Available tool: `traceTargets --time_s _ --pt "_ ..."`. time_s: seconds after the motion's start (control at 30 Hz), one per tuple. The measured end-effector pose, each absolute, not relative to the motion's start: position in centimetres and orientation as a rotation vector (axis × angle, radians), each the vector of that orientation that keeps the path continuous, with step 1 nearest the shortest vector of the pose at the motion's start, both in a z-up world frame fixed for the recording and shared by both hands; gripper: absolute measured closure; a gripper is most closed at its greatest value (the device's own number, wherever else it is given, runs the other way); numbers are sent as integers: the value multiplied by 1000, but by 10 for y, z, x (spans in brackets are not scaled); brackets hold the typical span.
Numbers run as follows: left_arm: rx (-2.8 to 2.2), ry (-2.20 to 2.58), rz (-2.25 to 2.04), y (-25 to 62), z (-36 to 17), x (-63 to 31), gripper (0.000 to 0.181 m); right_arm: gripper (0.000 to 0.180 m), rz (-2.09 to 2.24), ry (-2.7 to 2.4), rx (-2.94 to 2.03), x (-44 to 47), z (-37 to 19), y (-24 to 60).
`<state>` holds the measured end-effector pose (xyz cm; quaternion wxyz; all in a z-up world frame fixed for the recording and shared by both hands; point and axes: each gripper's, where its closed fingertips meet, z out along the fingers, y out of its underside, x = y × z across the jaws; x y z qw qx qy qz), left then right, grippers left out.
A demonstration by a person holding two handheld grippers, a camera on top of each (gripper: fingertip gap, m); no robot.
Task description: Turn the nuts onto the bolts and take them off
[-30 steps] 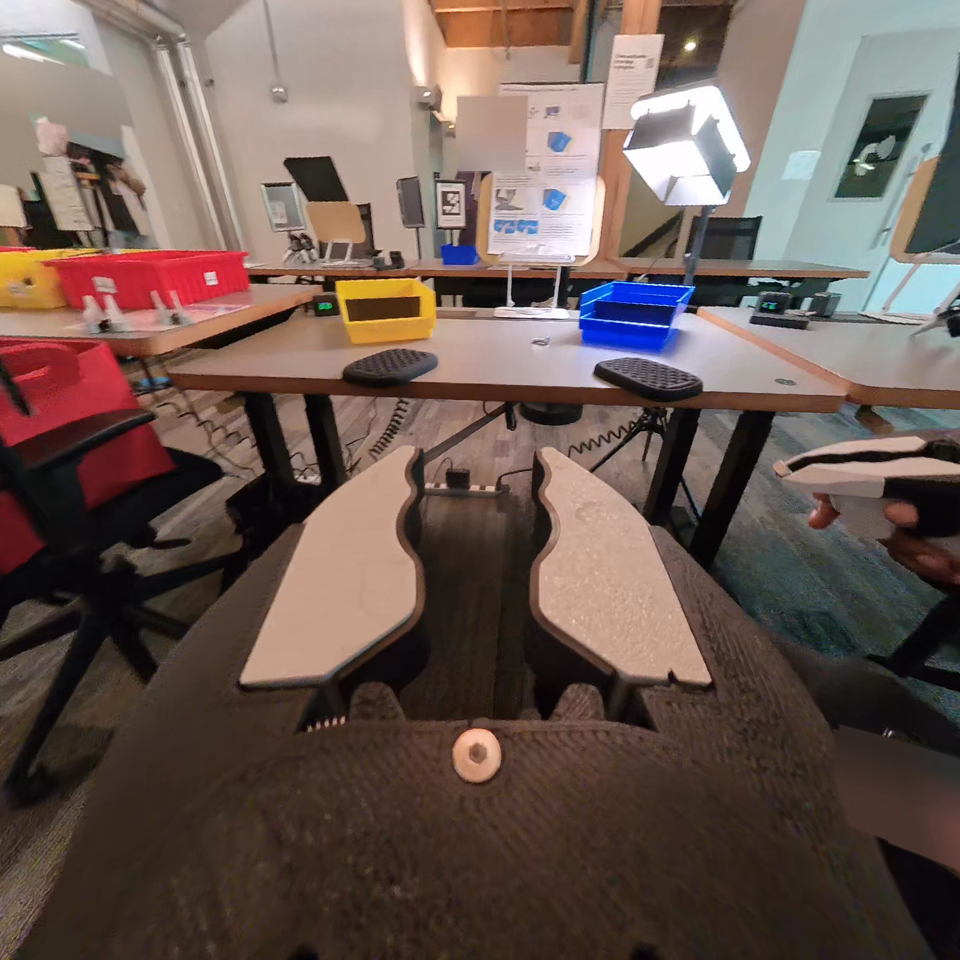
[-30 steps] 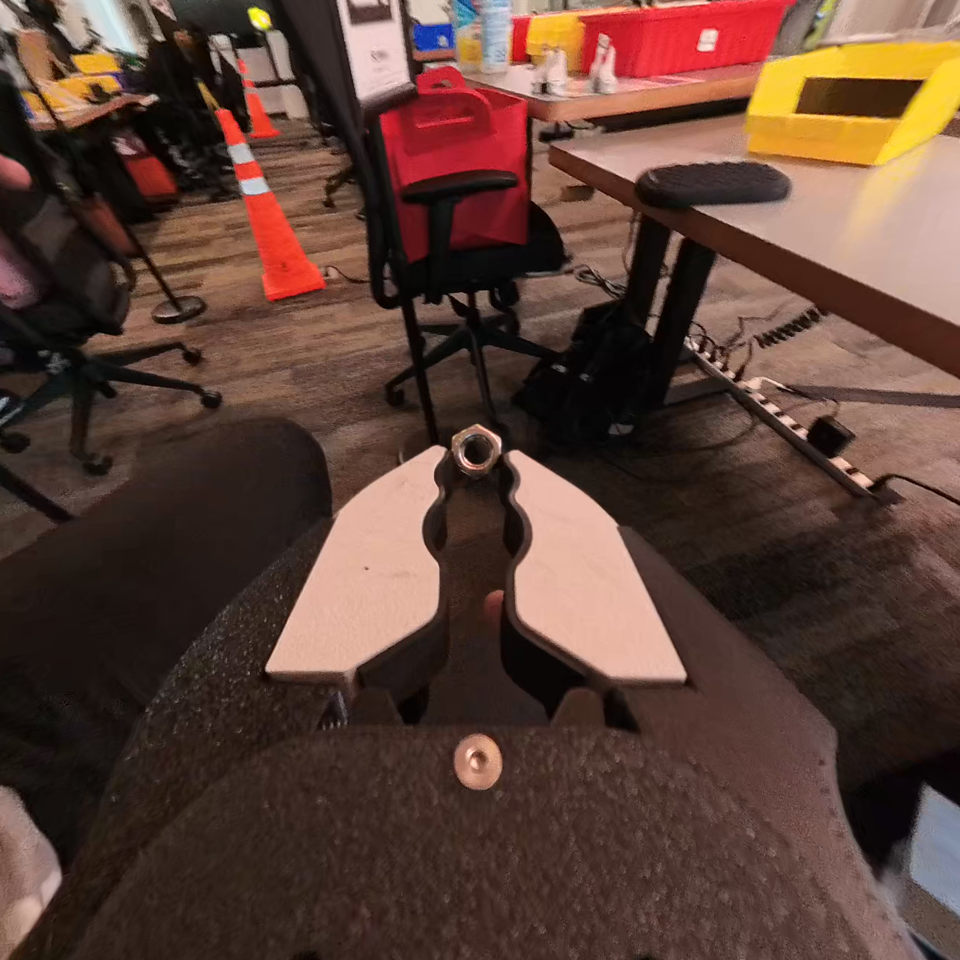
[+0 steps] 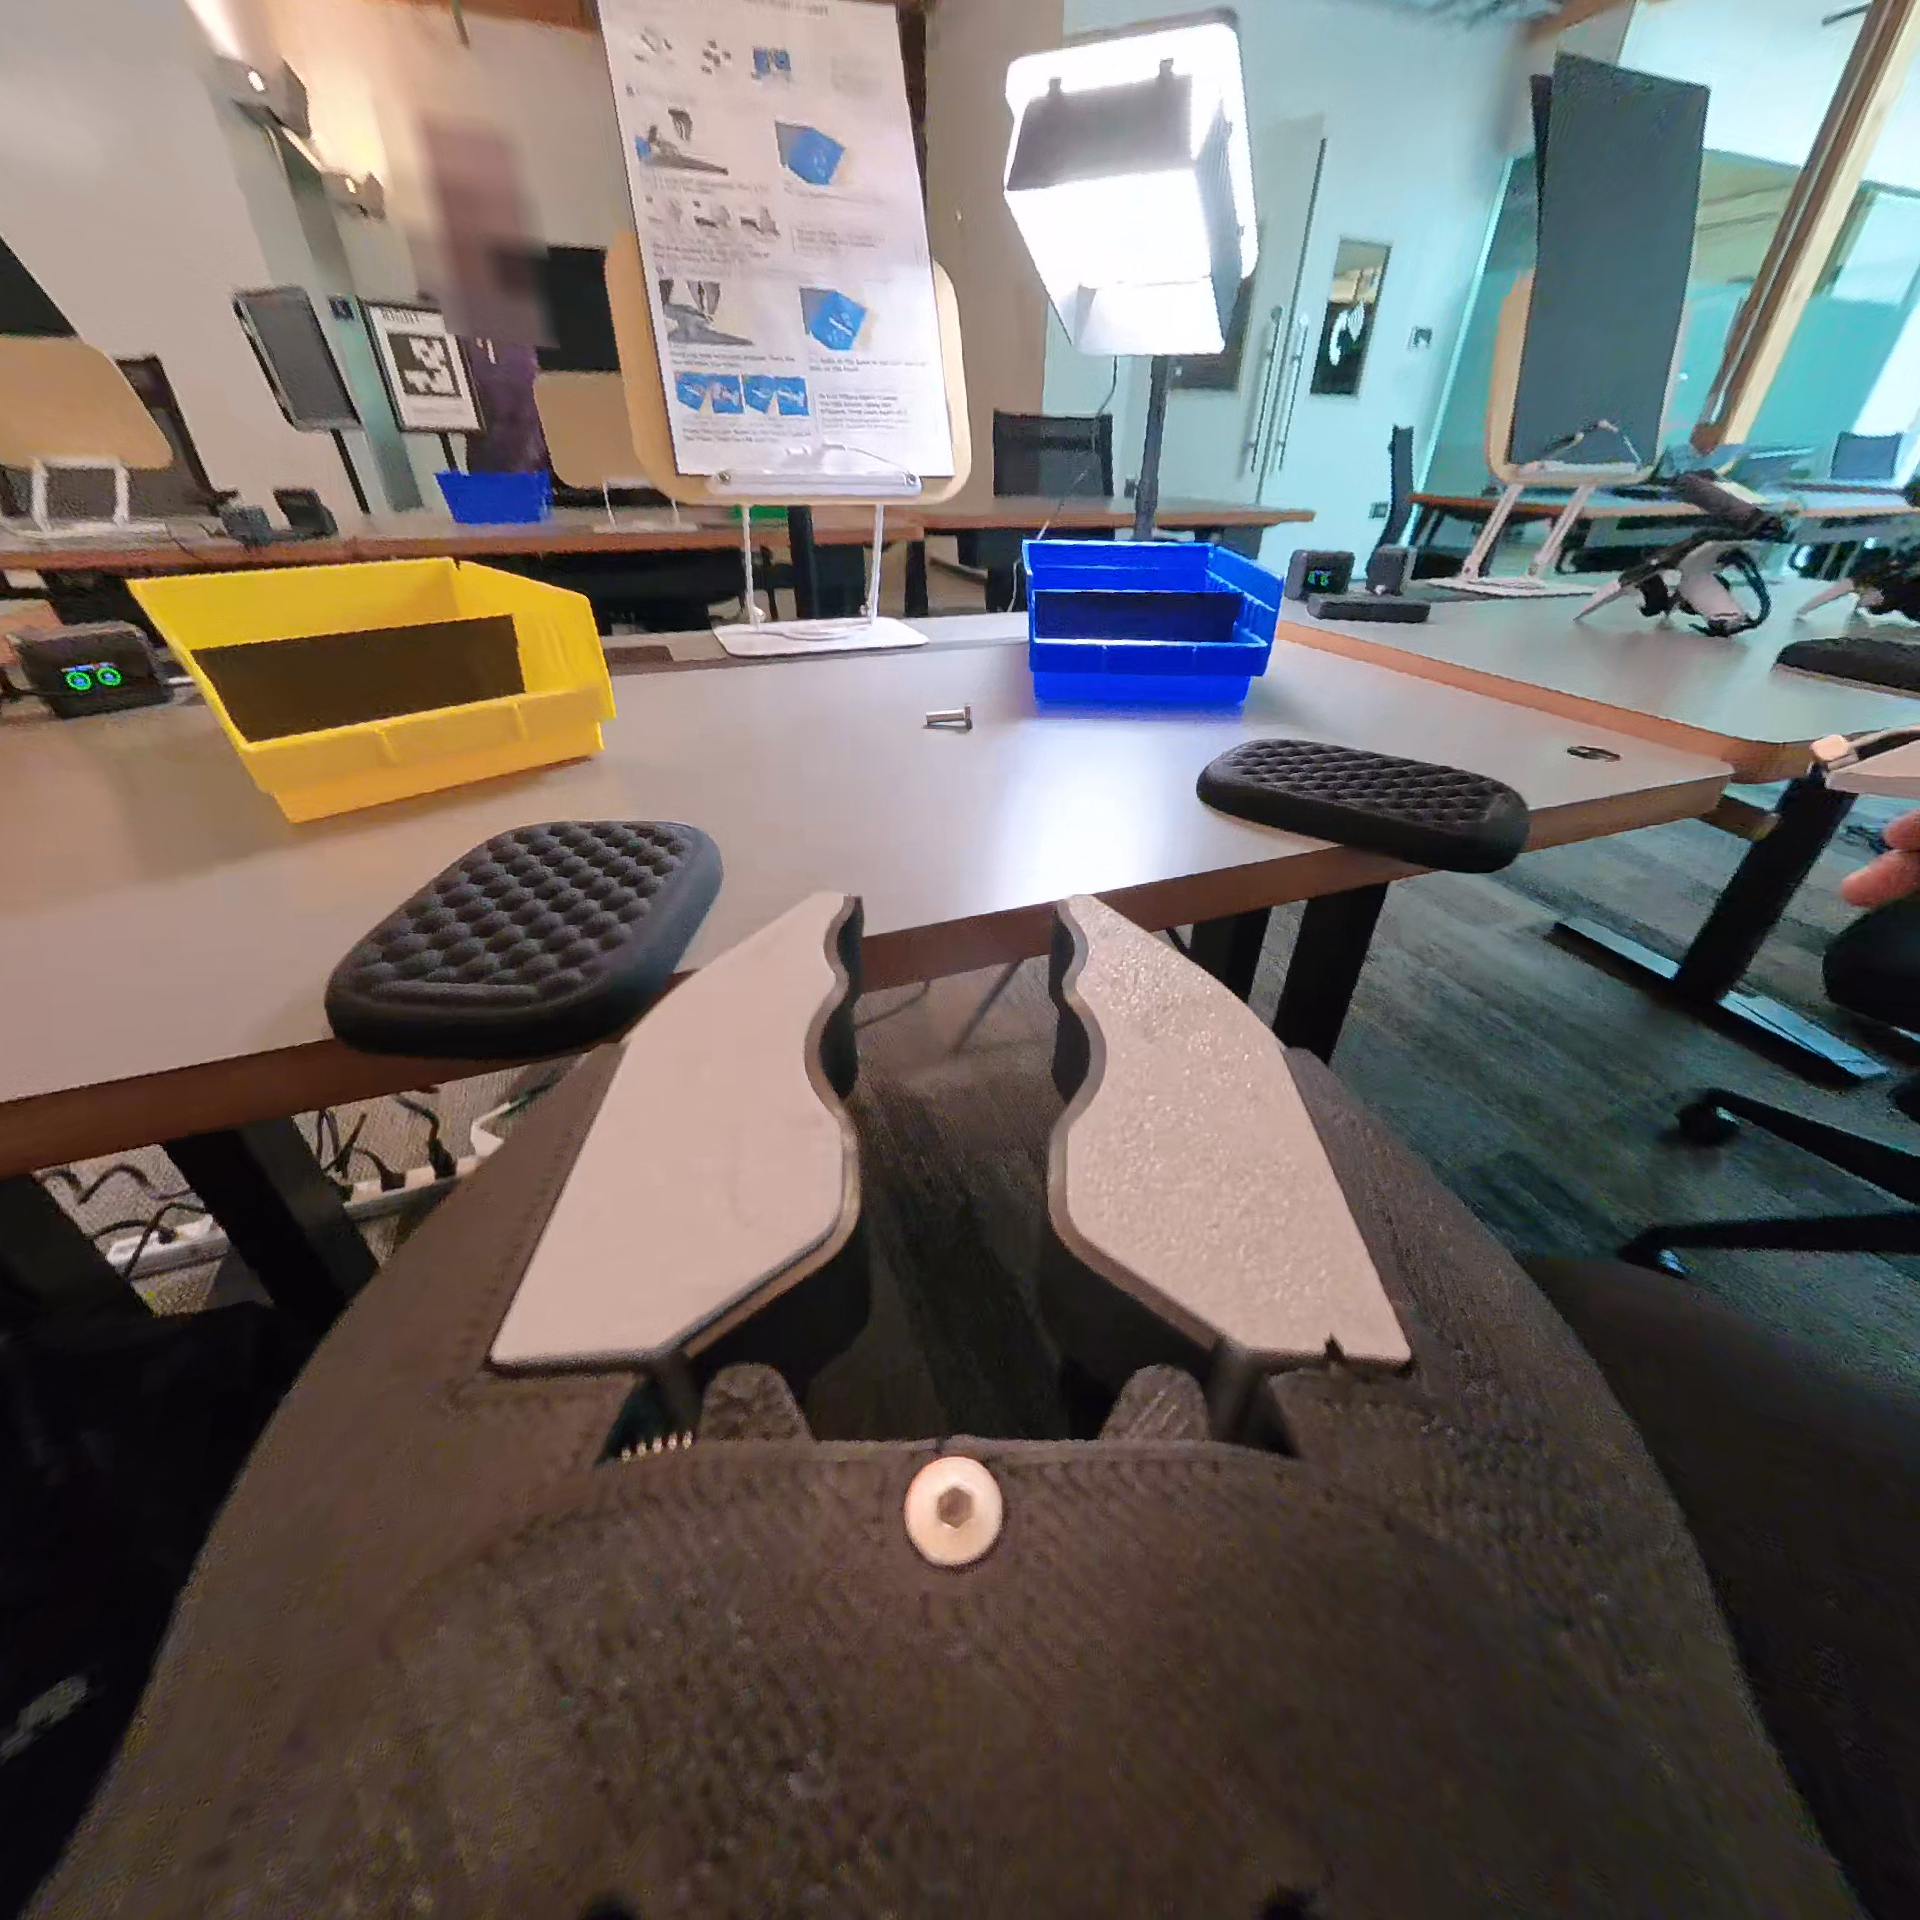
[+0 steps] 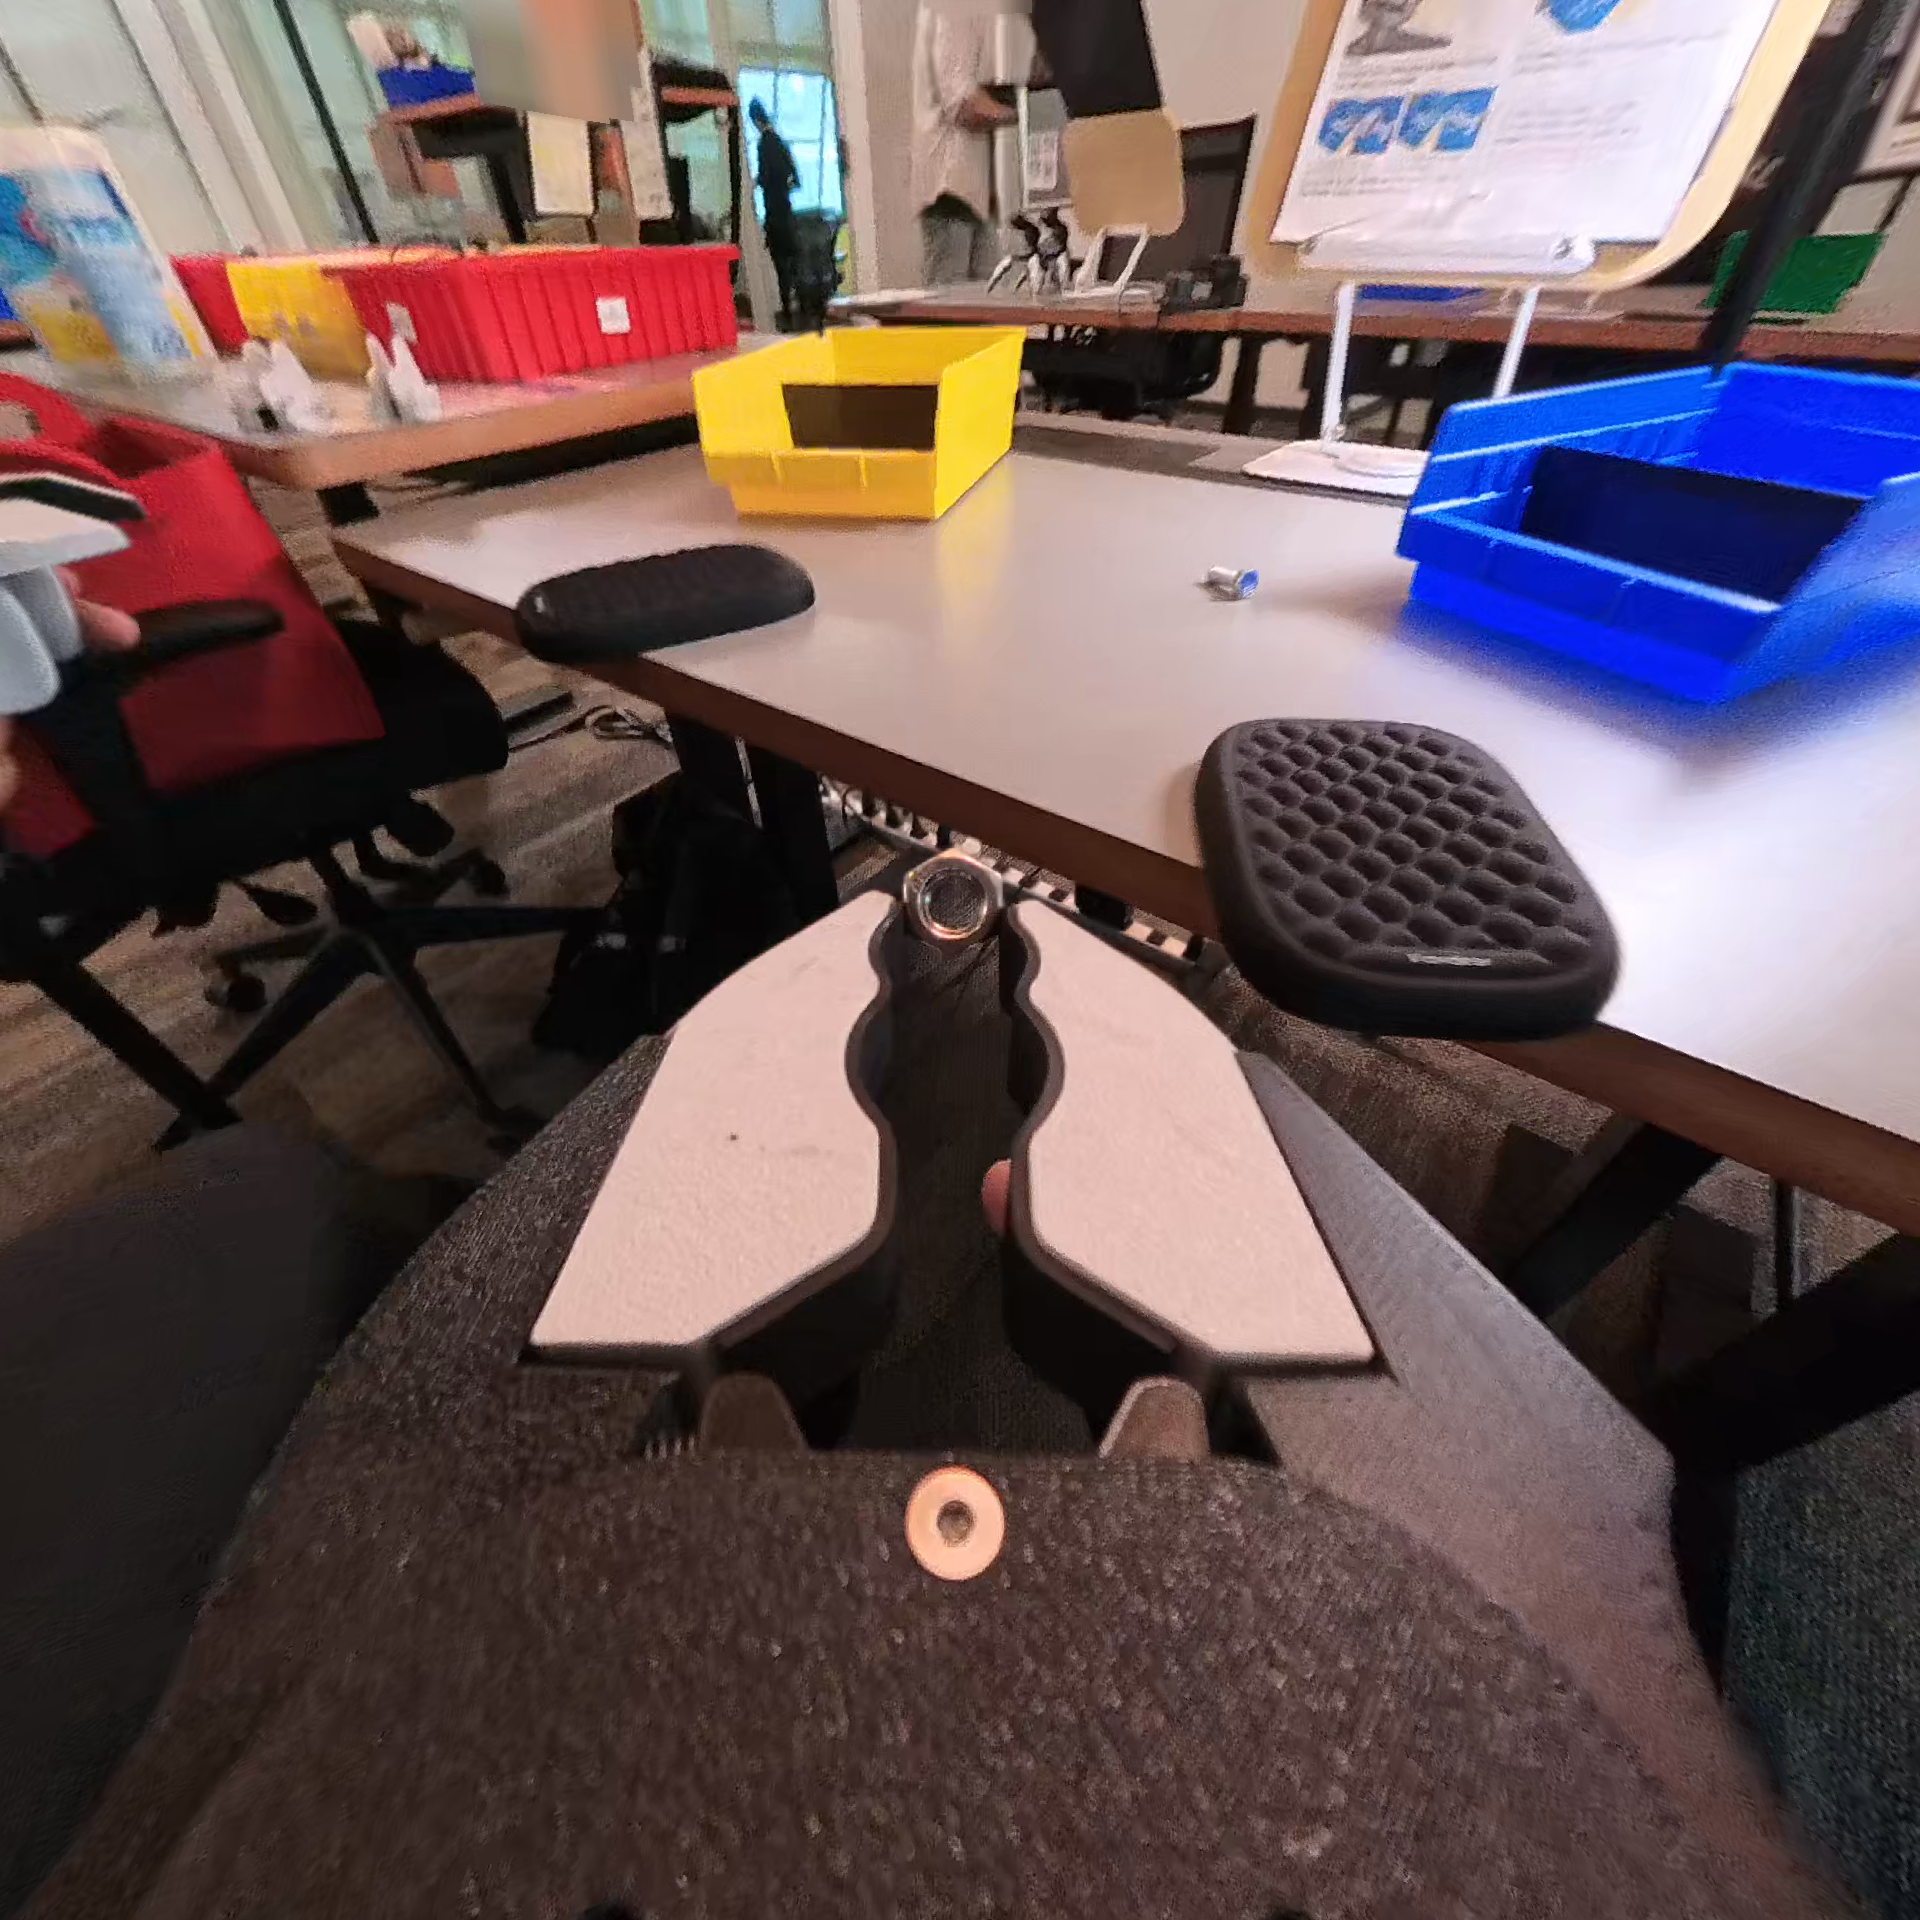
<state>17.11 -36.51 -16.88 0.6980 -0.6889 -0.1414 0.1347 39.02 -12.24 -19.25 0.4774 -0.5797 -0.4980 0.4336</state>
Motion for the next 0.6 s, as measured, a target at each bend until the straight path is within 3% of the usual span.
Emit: traceTargets --time_s 0.2,0.43,0.6 --pt "-1556 -324 213 -378 -151 181 146 163 989 -1125 -1435 429 -189 -121" --pt "-1513 -325 181 -355 -199 156 146 163 837 -1103 -1525 454 -211 -96" --pt "-1542 -247 248 -342 -253 119 148 163 845 -1030 -1513 410 -210 -65"
